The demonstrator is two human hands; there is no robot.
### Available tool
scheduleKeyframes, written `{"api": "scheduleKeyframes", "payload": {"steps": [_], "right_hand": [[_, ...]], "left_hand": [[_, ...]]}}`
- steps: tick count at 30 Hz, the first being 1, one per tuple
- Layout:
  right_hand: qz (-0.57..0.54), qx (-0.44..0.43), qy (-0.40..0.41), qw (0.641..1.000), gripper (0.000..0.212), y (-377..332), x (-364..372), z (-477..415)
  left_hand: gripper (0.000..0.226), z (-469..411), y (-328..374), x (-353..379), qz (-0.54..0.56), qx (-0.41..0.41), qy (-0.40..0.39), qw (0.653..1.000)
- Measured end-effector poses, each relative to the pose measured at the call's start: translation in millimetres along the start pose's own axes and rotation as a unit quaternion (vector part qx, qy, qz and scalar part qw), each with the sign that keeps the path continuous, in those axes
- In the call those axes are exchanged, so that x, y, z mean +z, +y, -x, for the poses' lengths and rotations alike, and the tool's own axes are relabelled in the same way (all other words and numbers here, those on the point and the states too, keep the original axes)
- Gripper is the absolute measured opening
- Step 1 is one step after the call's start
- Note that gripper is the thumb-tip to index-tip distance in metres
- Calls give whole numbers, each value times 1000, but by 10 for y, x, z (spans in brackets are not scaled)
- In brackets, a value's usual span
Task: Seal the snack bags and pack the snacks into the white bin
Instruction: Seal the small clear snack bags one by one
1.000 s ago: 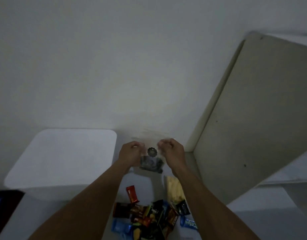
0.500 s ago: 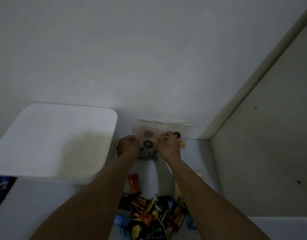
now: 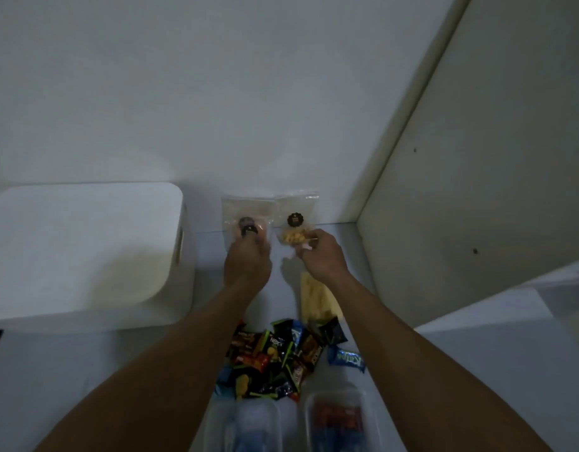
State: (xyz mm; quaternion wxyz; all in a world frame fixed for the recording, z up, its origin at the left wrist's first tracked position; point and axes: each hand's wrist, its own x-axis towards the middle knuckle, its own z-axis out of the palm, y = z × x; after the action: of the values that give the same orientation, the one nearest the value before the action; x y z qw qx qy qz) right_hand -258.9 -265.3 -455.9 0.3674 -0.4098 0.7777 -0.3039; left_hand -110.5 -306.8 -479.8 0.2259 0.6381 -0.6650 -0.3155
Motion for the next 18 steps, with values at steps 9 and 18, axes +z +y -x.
{"api": "scheduleKeyframes", "payload": {"steps": [9, 18], "right_hand": [[115, 63, -2, 991, 39, 866, -214, 344], [80, 95, 22, 992, 61, 1159, -230, 381]], "left_hand": [[57, 227, 116, 835, -136, 98, -231, 958], [44, 90, 240, 1095, -66, 4, -251, 966]]}}
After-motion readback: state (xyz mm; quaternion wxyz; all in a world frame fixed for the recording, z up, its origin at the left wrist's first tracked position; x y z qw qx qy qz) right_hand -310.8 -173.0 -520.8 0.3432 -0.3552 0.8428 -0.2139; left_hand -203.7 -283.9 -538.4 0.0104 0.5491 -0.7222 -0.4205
